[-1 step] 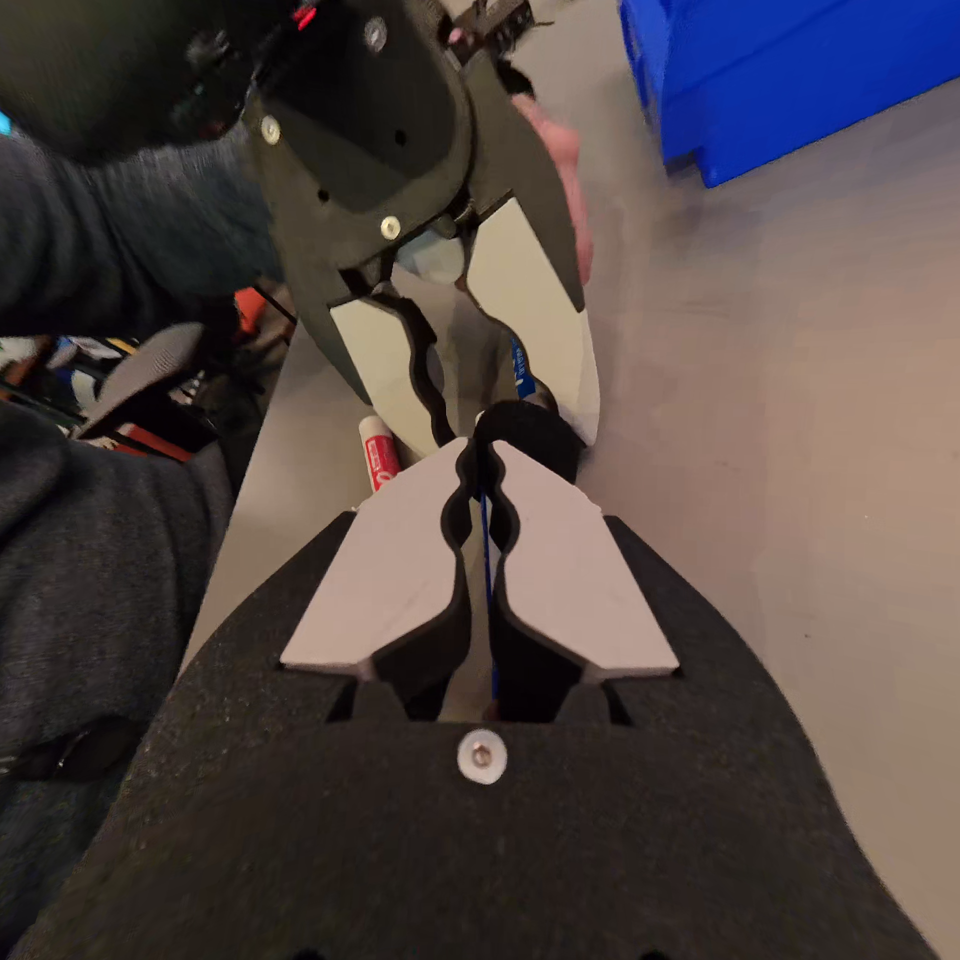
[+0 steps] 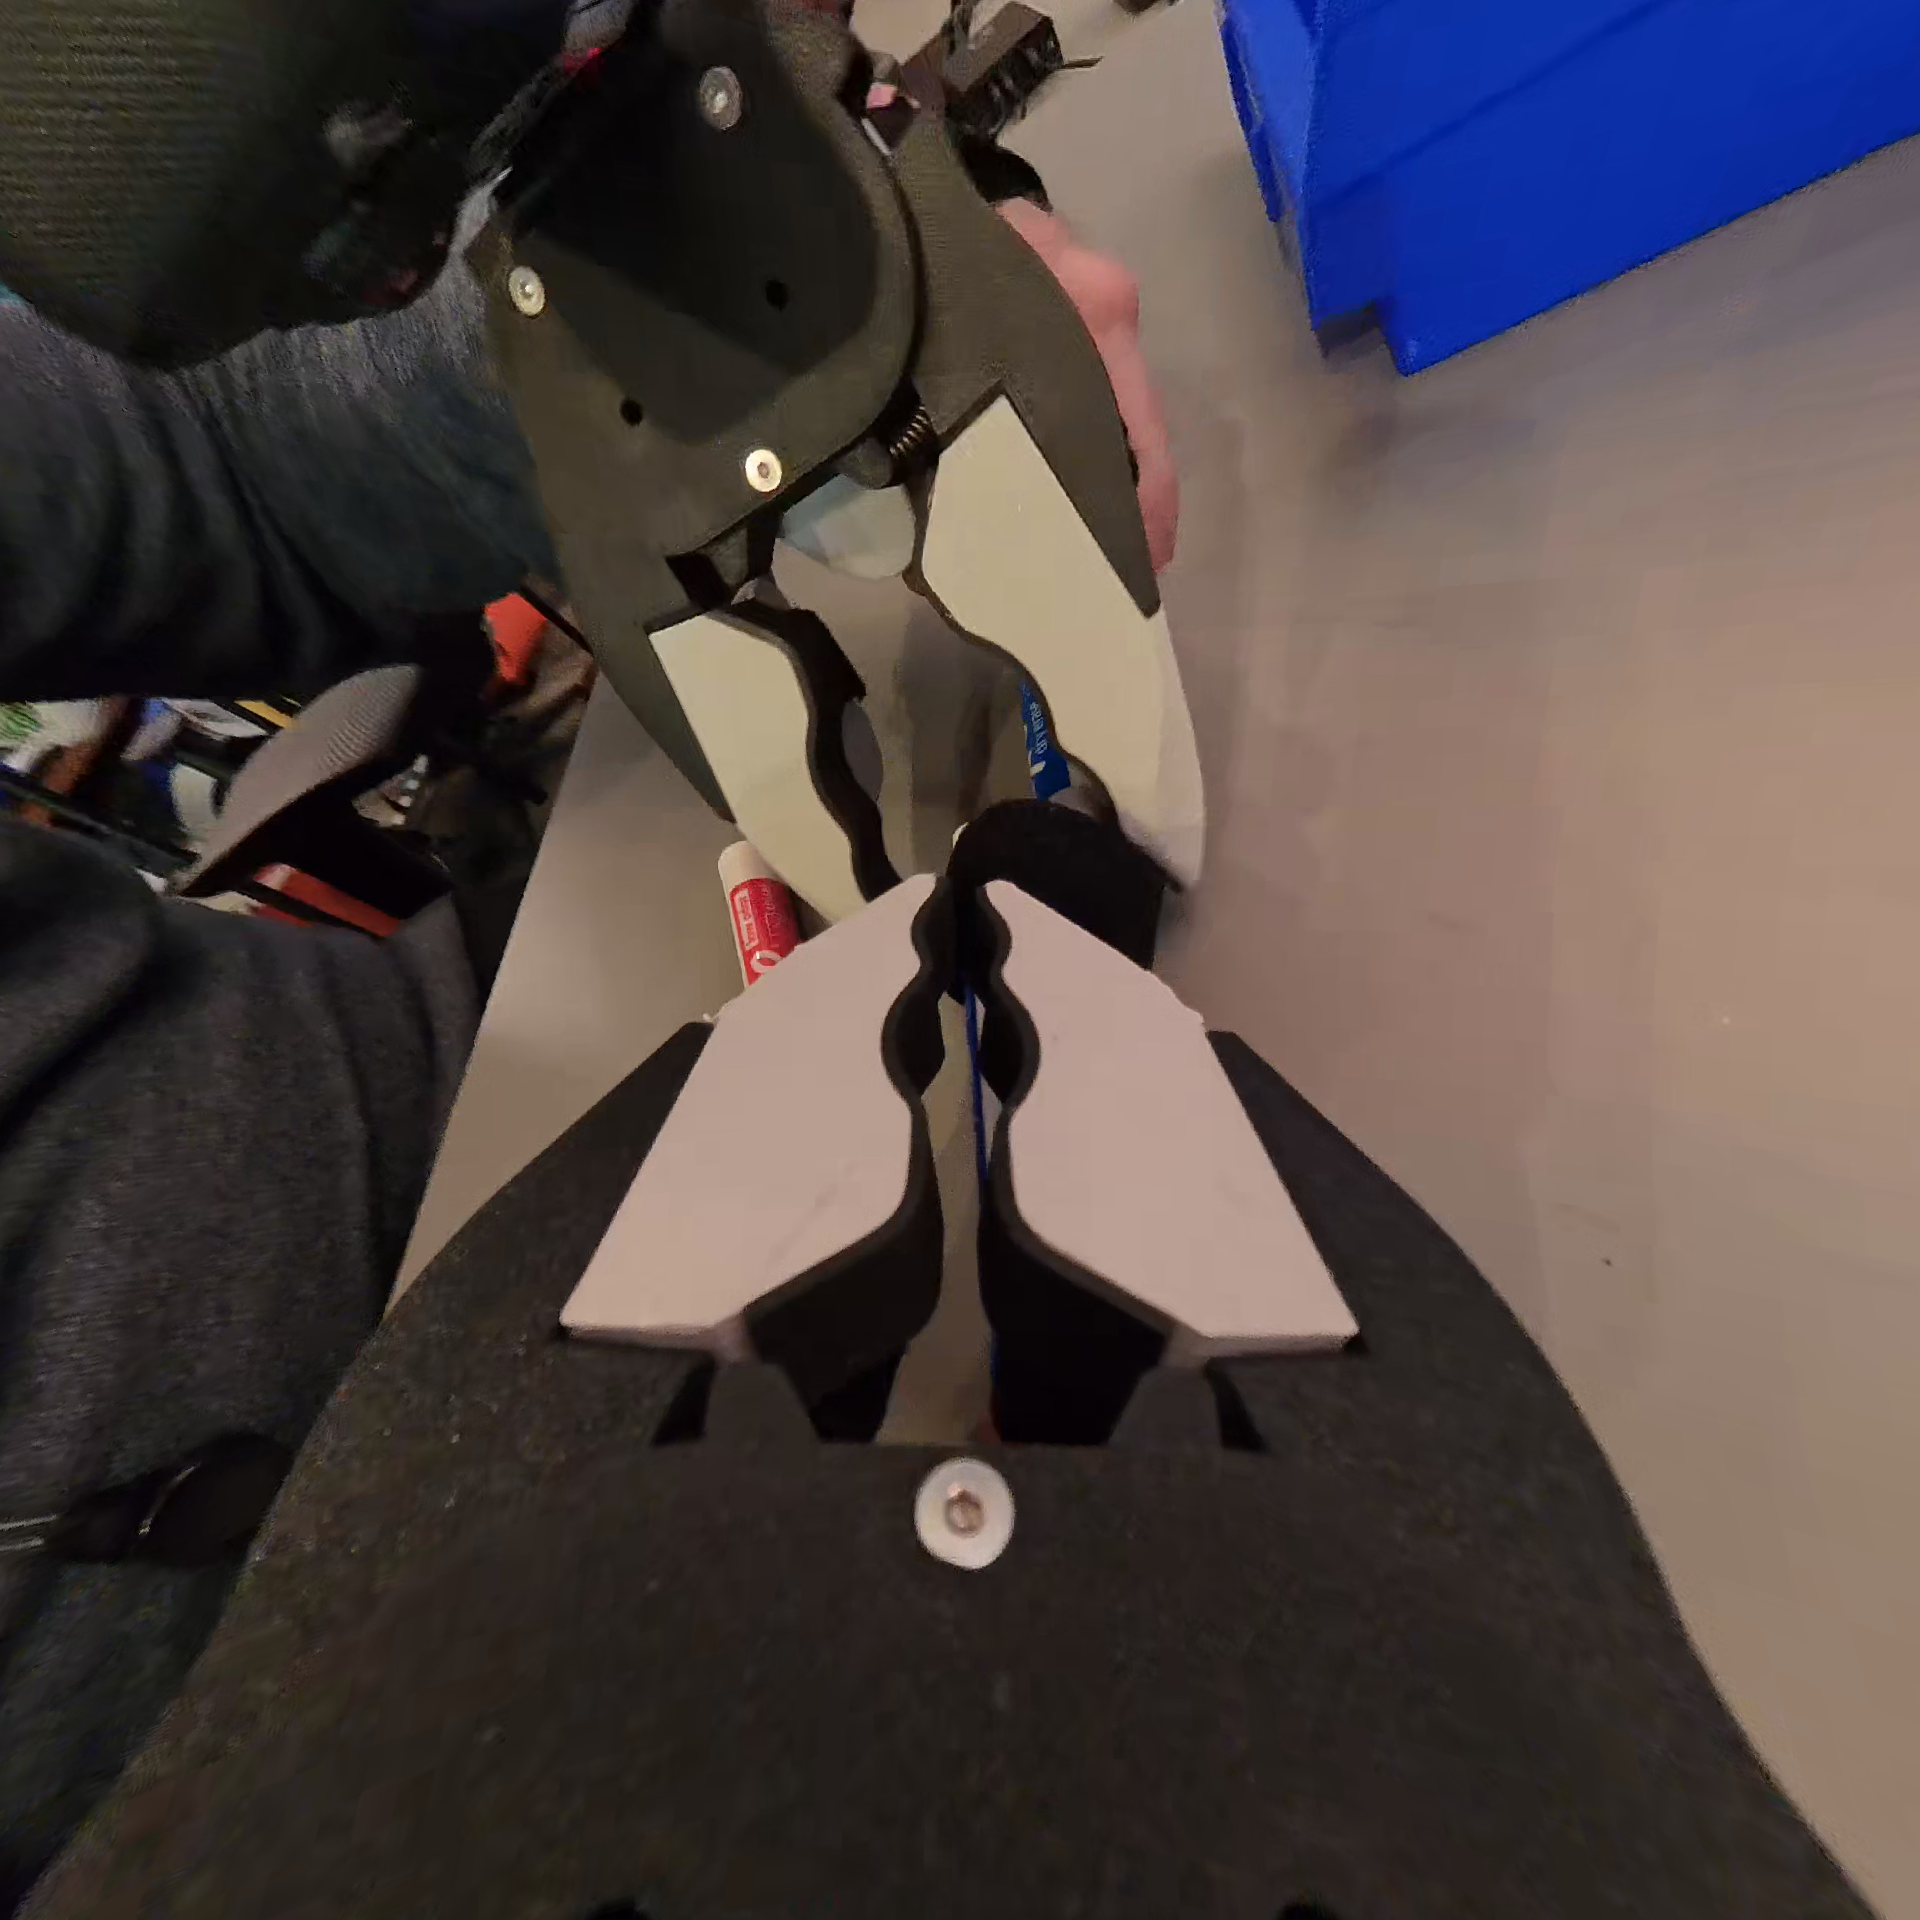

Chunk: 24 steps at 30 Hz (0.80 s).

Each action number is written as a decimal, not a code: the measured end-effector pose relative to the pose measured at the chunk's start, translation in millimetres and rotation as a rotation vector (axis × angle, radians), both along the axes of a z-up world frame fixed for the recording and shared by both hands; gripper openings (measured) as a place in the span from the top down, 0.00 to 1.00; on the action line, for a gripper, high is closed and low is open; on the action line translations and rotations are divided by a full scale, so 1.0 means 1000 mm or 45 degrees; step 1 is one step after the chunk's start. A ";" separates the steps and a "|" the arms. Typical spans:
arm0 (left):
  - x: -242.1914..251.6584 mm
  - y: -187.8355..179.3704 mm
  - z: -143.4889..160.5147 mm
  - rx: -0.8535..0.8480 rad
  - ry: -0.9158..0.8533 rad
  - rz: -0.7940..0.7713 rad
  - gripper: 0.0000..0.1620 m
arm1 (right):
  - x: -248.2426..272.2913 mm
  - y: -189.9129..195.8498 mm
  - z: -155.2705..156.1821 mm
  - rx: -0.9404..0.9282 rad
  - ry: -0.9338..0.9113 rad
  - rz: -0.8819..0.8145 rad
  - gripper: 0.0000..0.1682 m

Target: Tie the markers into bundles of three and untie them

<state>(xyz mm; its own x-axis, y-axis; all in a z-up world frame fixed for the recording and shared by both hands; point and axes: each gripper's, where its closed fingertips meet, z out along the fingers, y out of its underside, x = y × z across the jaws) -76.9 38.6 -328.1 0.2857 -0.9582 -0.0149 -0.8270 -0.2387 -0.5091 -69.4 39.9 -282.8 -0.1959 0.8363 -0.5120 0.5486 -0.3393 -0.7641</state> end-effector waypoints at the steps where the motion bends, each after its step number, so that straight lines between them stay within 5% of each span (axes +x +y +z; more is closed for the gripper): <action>1: 0.002 0.002 0.002 0.025 -0.010 0.003 0.62 | 0.000 0.001 0.001 -0.026 0.010 -0.006 0.99; 4: 0.004 0.013 0.006 0.139 0.009 0.015 0.56 | 0.002 0.002 0.000 -0.047 -0.008 0.003 0.99; 13: 0.014 0.014 0.007 0.250 0.032 -0.064 0.82 | 0.001 -0.003 -0.006 0.016 -0.039 0.026 0.99; 18: 0.012 0.016 0.010 0.221 -0.078 -0.007 0.83 | 0.013 0.012 -0.007 0.057 -0.054 -0.026 0.88; 24: 0.006 0.024 0.016 0.455 -0.110 -0.024 0.83 | 0.020 0.032 -0.003 0.079 -0.013 -0.109 0.87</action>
<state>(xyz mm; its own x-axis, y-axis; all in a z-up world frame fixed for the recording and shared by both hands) -70.4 62.6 -312.1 0.2831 -0.9020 -0.3259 -0.7797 -0.0185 -0.6259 -49.6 71.4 -286.0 -0.1178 0.8800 -0.4600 0.5274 -0.3371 -0.7799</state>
